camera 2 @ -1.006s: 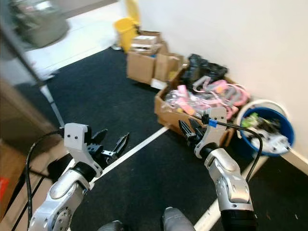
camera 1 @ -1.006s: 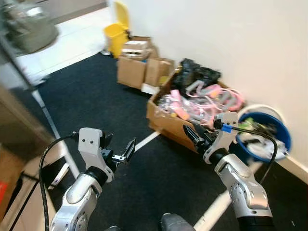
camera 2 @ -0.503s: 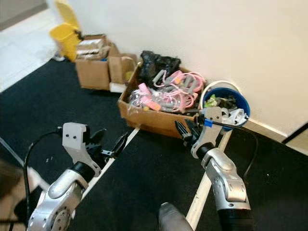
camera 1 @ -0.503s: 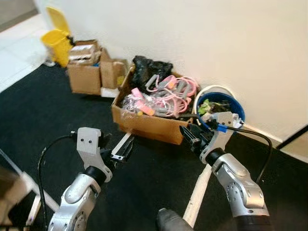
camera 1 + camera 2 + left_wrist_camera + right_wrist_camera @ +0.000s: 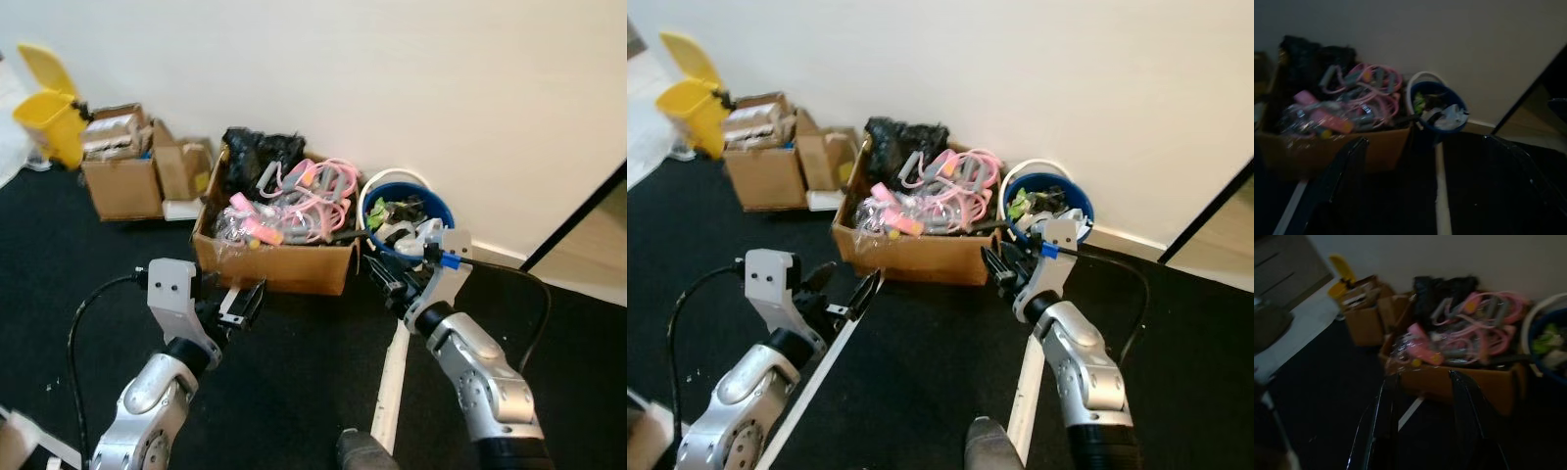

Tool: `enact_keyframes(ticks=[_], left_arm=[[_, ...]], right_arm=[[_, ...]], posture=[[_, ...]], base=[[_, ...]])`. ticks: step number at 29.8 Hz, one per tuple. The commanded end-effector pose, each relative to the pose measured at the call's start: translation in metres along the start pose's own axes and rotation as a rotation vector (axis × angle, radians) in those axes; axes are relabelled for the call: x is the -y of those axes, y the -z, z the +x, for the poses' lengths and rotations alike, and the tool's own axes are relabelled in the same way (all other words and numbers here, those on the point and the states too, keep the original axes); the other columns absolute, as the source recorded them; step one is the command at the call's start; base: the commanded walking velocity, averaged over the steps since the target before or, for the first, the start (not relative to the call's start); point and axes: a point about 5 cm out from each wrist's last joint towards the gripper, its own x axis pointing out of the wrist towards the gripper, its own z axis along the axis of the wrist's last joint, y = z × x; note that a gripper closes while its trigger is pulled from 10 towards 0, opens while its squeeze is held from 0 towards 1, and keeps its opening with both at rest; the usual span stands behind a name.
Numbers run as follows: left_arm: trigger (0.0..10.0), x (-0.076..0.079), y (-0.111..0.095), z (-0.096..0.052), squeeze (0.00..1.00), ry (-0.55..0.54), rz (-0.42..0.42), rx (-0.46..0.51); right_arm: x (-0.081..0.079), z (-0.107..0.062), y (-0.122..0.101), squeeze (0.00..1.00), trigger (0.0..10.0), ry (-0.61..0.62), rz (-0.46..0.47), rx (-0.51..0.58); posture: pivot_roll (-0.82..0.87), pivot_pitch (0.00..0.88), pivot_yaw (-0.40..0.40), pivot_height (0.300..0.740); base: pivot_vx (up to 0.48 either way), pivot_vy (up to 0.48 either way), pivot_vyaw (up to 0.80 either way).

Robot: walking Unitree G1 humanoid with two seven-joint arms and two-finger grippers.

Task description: Picking trash to rubbish bin

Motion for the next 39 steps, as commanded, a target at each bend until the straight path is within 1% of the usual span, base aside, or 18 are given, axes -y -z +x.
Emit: enact_keyframes(ticks=[1,11,13,14,15,16,17,18,19,21,24,27,28,30,33,35,38,39], left_arm=[[10.0,0.0,0.0,-0.001,0.0,-0.02,-0.025,0.022],[10.0,-0.002,-0.002,-0.003,0.0,-0.049,-0.023,0.039],[10.0,-0.006,-0.002,-0.01,0.0,-0.107,-0.008,0.043],[10.0,-0.006,-0.002,-0.01,0.0,-0.107,-0.008,0.043],[10.0,-0.008,-0.002,-0.015,0.0,-0.143,0.001,0.044],[10.0,-0.008,-0.002,-0.015,0.0,-0.143,0.001,0.044],[10.0,-0.009,-0.001,-0.021,0.0,-0.187,0.008,0.043],[10.0,-0.009,-0.001,-0.021,0.0,-0.187,0.008,0.043],[10.0,-0.011,0.0,-0.03,0.0,-0.253,0.021,0.041],[10.0,-0.012,0.0,-0.03,0.0,-0.269,0.019,0.045],[10.0,-0.014,-0.001,-0.026,0.0,-0.277,0.038,0.059],[10.0,-0.008,-0.028,-0.022,0.0,-0.257,0.05,0.154],[10.0,-0.003,-0.032,-0.027,0.0,-0.258,0.075,0.162],[10.0,0.003,-0.026,-0.038,0.0,-0.265,0.116,0.139],[10.0,0.001,-0.02,-0.04,0.0,-0.288,0.123,0.123],[10.0,-0.01,-0.017,-0.034,0.0,-0.327,0.119,0.133],[10.0,-0.006,-0.014,-0.036,0.0,-0.302,0.118,0.123],[10.0,-0.005,-0.013,-0.038,0.0,-0.294,0.107,0.122]], right_arm=[[0.003,-0.002,0.005,0.0,10.0,0.016,0.018,-0.023],[0.007,-0.003,0.003,0.0,10.0,0.054,-0.006,-0.016],[0.009,-0.007,0.004,0.0,10.0,0.09,-0.039,-0.025],[0.009,-0.007,0.004,0.0,10.0,0.09,-0.039,-0.025],[0.011,-0.011,0.004,0.0,10.0,0.109,-0.055,-0.031],[0.011,-0.011,0.004,0.0,10.0,0.109,-0.055,-0.031],[0.013,-0.015,0.005,0.0,10.0,0.134,-0.071,-0.038],[0.013,-0.015,0.005,0.0,10.0,0.134,-0.071,-0.038],[0.016,-0.022,0.005,0.0,10.0,0.159,-0.086,-0.047],[0.017,-0.022,0.005,0.0,10.0,0.162,-0.088,-0.048],[0.019,-0.019,0.004,0.0,10.0,0.159,-0.102,-0.045],[0.02,-0.018,0.0,0.0,10.0,0.156,-0.143,-0.034],[0.023,-0.019,-0.002,0.0,10.0,0.166,-0.141,-0.03],[0.03,-0.021,-0.006,0.0,10.0,0.184,-0.128,-0.021],[0.033,-0.021,-0.008,0.0,10.0,0.193,-0.117,-0.017],[0.031,-0.022,-0.015,0.0,10.0,0.198,-0.122,0.007],[0.025,-0.027,-0.028,0.0,10.0,0.197,-0.113,0.053],[0.023,-0.031,-0.031,0.0,10.0,0.194,-0.125,0.06]], posture=[[-0.11,0.055,0.051,0.74],[-0.1,0.057,0.05,0.74],[-0.12,0.059,0.053,0.74],[-0.12,0.059,0.053,0.74],[-0.12,0.06,0.05,0.74],[-0.12,0.06,0.05,0.74],[-0.13,0.067,0.045,0.74],[-0.13,0.067,0.045,0.74],[-0.13,0.069,0.038,0.74],[-0.13,0.068,0.033,0.74],[-0.14,0.061,0.031,0.74],[-0.13,0.063,0.025,0.74],[-0.12,0.06,0.015,0.74],[-0.12,0.063,0.006,0.74],[-0.13,0.062,0.001,0.74],[-0.15,0.045,0.01,0.74],[-0.16,0.051,0.011,0.74],[-0.17,0.05,0.013,0.74]], base=[[0.0,0.0,-0.77],[0.0,0.0,-0.77],[0.0,0.0,-0.77],[0.0,0.0,-0.77],[0.0,0.0,-0.77],[0.0,0.0,-0.77],[0.0,0.0,-0.77],[0.0,0.0,-0.77],[0.0,0.0,-0.77],[0.0,0.0,-0.77],[0.0,0.0,-0.77],[0.0,0.0,-0.77],[0.0,0.0,-0.77],[0.0,0.0,-0.77],[0.0,0.0,-0.78],[0.0,0.0,-0.78],[0.0,0.0,-0.78],[0.0,0.0,-0.78]])
